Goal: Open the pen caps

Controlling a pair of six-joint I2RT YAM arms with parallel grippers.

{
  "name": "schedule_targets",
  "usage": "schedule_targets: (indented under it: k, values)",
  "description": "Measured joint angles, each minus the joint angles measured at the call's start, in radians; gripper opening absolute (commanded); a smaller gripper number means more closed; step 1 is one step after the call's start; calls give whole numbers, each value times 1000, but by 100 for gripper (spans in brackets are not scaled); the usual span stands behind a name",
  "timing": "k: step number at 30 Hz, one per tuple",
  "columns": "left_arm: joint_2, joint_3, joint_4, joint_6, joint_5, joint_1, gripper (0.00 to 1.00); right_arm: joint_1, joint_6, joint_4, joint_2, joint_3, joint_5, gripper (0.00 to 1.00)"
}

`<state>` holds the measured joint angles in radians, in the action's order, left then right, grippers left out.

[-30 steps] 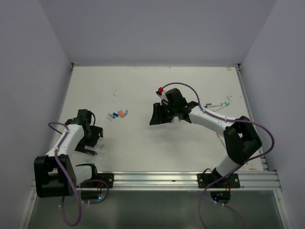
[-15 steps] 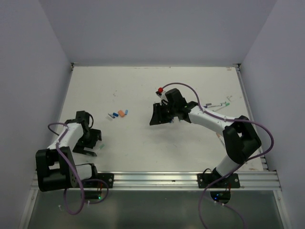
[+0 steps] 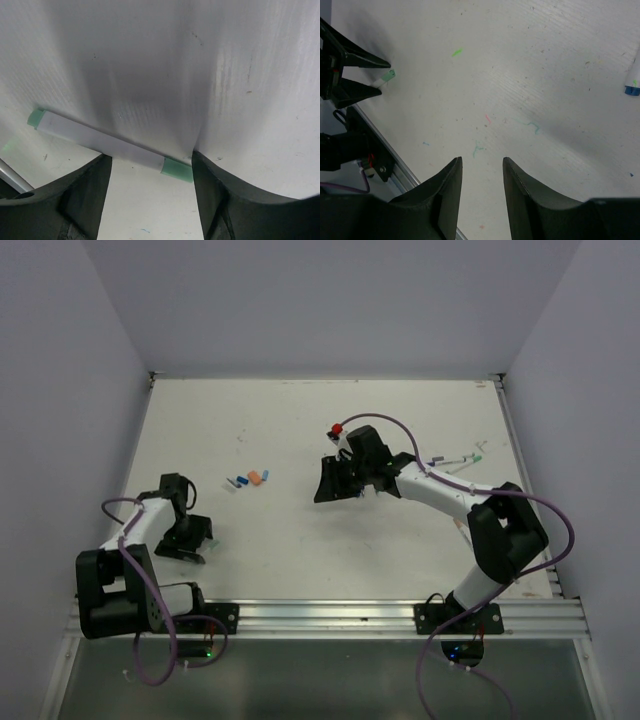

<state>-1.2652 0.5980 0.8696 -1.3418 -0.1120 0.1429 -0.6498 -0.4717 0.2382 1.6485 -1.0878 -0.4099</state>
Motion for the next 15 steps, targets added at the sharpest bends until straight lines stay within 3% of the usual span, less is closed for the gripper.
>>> schedule_targets:
  k: [11, 15]
  values:
    - [-40, 31, -17, 49, -24, 0, 41, 0, 4, 1, 0, 0, 23, 42]
    - [-69, 51, -26, 90, -31, 0, 23, 0, 9, 2, 0, 0, 34, 42]
